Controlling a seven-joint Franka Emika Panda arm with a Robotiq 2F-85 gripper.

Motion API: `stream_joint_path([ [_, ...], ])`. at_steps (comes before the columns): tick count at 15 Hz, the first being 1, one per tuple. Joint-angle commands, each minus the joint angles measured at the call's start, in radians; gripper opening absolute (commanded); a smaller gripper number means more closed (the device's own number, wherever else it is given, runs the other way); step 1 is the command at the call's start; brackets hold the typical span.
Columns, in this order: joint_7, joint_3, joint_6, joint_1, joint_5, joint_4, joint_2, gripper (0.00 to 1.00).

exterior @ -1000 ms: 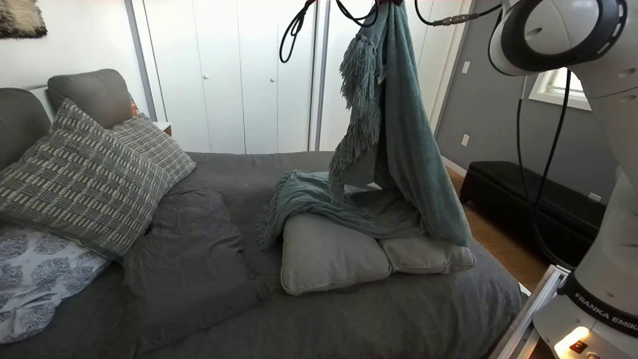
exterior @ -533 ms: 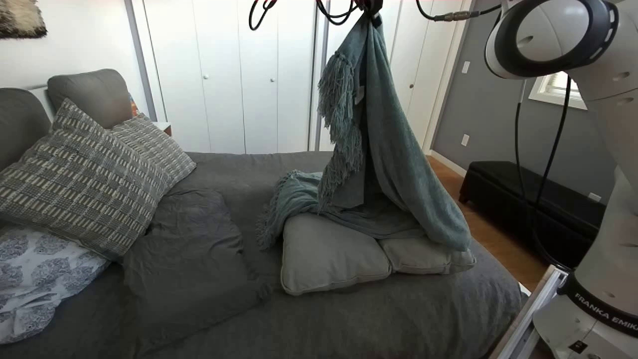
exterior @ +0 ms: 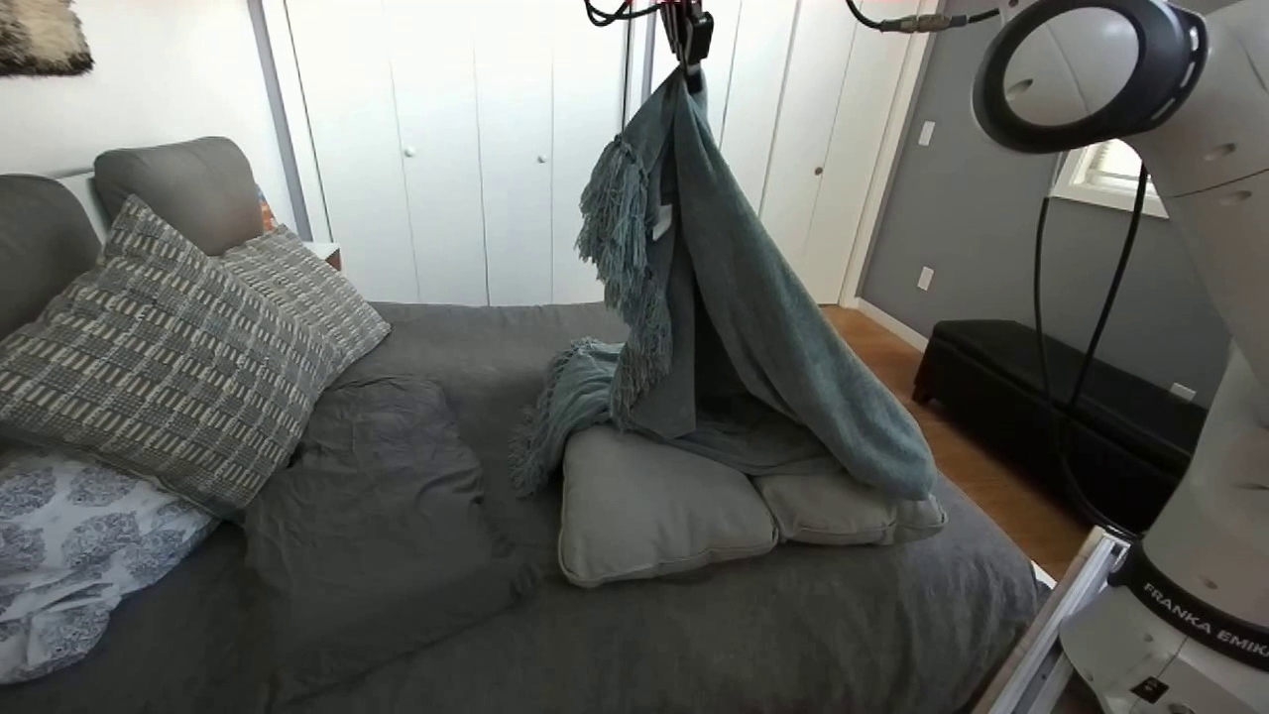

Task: Unfold the fleece then turn it over

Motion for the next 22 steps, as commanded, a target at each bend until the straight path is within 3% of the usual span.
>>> stream_joint_path([
  [1,0.01,-0.068,0.025,0.014,0.073,-0.007,-0.002,0.06],
  [7,0.03,-0.077,0.039,0.001,0.097,-0.008,0.011,0.01],
  [10,0.036,-0.077,0.062,-0.053,0.177,-0.005,0.06,0.01],
  [14,0.048,-0.068,0.007,-0.128,0.298,0.009,0.133,0.01],
  [22,0.169,-0.158,-0.118,-0.278,0.299,0.021,0.202,0.01],
])
